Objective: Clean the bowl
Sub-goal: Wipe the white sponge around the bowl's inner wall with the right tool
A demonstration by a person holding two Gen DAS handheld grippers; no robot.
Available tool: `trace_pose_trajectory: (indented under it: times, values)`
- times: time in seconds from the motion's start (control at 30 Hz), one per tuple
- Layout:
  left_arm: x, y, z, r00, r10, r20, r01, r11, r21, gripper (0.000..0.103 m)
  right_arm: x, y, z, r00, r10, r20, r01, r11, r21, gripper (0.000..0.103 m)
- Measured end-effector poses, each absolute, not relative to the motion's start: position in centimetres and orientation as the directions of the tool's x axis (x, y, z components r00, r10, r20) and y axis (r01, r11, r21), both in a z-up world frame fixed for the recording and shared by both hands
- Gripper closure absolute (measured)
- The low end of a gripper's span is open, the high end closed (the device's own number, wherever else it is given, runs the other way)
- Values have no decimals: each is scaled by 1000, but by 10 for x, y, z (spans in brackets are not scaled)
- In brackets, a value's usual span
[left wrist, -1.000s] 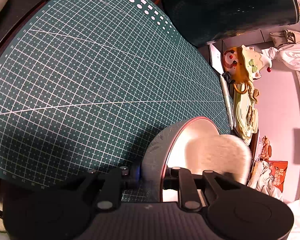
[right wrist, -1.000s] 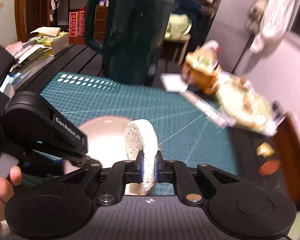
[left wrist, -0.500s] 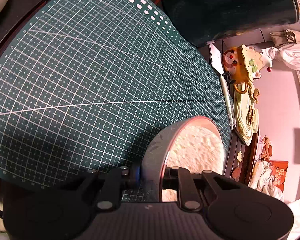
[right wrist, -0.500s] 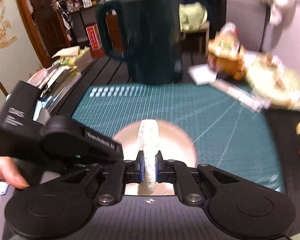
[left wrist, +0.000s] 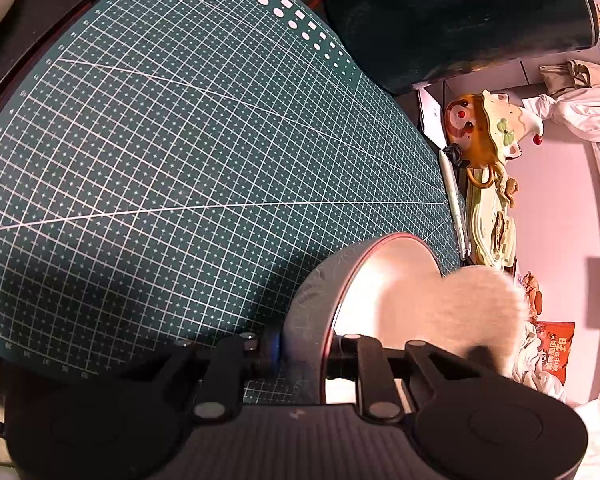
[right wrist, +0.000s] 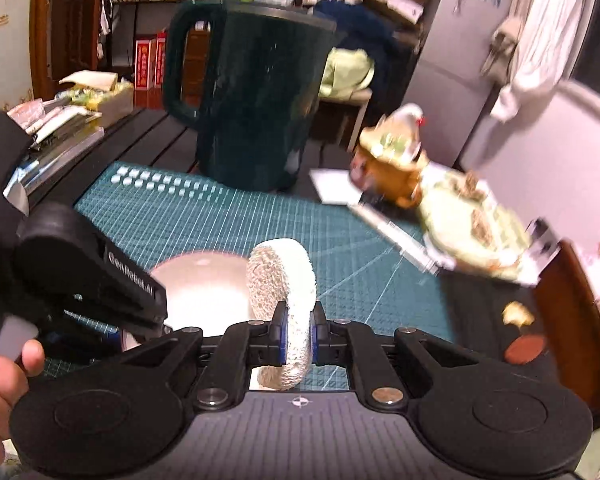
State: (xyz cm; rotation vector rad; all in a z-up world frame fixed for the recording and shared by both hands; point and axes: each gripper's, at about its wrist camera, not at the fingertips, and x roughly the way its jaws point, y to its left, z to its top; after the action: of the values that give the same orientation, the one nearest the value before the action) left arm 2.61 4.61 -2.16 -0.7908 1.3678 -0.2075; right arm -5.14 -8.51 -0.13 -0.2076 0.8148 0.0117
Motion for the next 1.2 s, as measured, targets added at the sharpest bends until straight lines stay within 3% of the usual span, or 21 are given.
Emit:
trace_pose_trajectory:
  times: [0.17,0.43,0.73,0.9,1.2]
  values:
    - [21,52,-23,229,-567,-791,-305,730,-611,84,-51,-102,13,687,75,-723,-113,994,-4,94]
    - [23,53,-23,229,-567,-791,-306,730,-612,84,-34,-97,-33,543,185,-819,-117,983,145,94]
    - [23,55,-23,228,-569,-790,-307,728,-613,84,-44,-74,-33,615,-38,-787,-115,984,-137,94]
    - [22,53,-23,229,-567,-791,-306,729,-612,84,-47,-81,-17,654,-81,-752,-92,978,-186,94]
    - [22,52,-23,231,-566,-792,-306,730,-611,84,-50,-93,5,698,-43,-715,-51,993,-110,94]
